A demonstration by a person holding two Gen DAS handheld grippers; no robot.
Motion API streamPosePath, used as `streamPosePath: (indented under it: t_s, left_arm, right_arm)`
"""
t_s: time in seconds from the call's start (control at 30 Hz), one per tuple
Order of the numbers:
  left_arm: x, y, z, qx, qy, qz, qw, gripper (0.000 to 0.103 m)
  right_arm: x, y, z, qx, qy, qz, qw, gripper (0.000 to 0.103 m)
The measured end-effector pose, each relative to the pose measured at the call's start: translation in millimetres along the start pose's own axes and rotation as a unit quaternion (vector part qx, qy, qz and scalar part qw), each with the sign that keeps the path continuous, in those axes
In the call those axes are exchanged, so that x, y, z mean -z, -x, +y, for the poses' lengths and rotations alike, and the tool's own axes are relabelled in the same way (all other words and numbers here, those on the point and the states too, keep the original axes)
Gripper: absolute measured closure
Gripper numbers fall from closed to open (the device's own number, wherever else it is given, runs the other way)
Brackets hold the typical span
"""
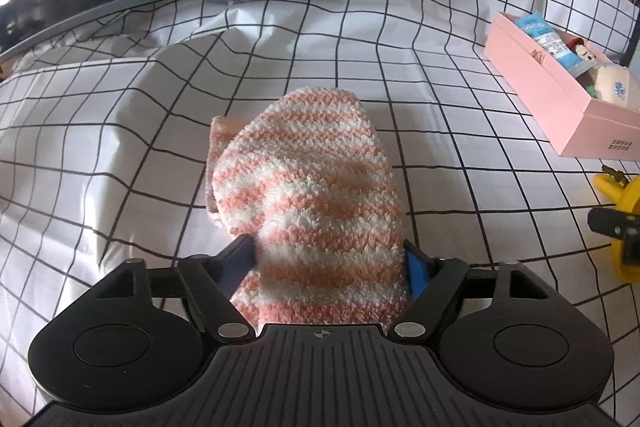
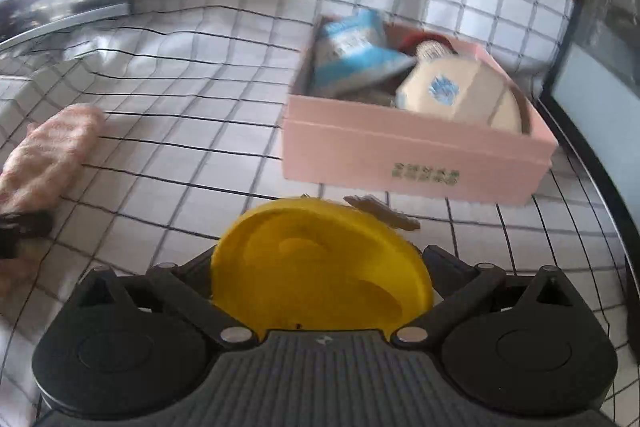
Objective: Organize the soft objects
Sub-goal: 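Lift the striped sock with the left gripper while the right holds the funnel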
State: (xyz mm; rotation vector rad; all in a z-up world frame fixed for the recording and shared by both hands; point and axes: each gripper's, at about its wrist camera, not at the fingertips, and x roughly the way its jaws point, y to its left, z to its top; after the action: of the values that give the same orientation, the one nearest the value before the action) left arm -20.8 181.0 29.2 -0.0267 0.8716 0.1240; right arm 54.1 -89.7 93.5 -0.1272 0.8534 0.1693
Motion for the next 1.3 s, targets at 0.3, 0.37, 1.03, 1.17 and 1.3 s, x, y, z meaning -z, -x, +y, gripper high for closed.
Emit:
streamPosePath:
  t_s: [0.3,0.37,1.03,1.17,1.3]
  left_arm:
    - [3.7,25.2,22.6,0.056,0.035,-0.015,0.9977,0.072]
    - [2.8,46.3,11.8,0.093,0.004,-0.032,0.9952,0.073]
    - [-235.7,103.3,-160.2,0.367,-0.089,-0.223,0.8988,0.072]
    - [-245.2,58.7,-174.7,0.438,-0.017,-0.279,0.8547,0.071]
    - [-220.2,2.3,-192.8,0.418,0.039,-0.270,0.8666,0.070]
  right_arm:
    - [2.2,68.1,-40.9,0.003,0.024,-0.022,0.999,0.043]
    - [5.3,87.1,-56.5,0.012,0.018,-0.030,0.999,0.043]
    - [38.8,138.9,-141.3,0.084,-0.046,-0.099,0.991,0.041]
    - [42.2,138.2,-146.2,0.081,-0.034,-0.095,0.992,0.040]
    - [51.7,126.8,-145.4,0.076,-0.012,-0.072,0.994,0.040]
